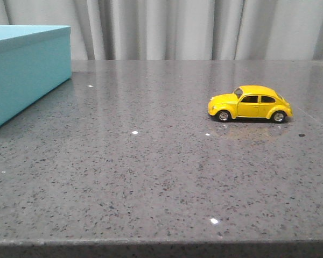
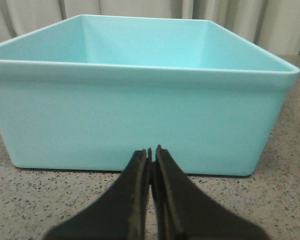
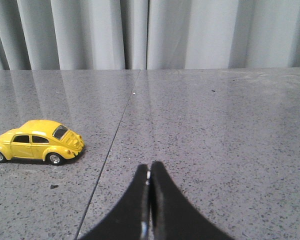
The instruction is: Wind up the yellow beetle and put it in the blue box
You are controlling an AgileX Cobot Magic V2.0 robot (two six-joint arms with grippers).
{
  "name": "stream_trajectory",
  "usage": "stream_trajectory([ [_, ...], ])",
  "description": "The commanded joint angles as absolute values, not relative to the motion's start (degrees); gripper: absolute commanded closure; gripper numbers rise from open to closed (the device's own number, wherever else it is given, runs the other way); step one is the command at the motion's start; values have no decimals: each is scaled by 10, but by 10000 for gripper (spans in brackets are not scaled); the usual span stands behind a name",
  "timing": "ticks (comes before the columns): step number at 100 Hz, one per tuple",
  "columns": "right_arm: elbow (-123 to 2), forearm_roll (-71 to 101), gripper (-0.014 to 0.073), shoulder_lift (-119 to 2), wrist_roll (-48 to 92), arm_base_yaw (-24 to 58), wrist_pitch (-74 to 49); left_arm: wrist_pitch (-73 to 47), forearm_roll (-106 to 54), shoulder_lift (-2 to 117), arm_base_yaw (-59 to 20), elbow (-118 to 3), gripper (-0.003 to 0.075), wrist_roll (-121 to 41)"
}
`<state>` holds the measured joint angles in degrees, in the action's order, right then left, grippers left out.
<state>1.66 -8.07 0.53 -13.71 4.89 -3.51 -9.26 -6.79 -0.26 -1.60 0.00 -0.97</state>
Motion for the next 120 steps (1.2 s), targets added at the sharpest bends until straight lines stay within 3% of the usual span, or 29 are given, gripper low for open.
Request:
stream_trajectory([
  [1,7,-80,662,19,-133,45,6,-42,-70,-21,-16,12,738,-6],
  [53,0,-80,662,18,-133,45,4,-22,-85,-19,-16,-11,739,-6],
  [120,-208,-76,652,-141,-134,45,-139,-34,-74,158,-16,-206,739,-6],
])
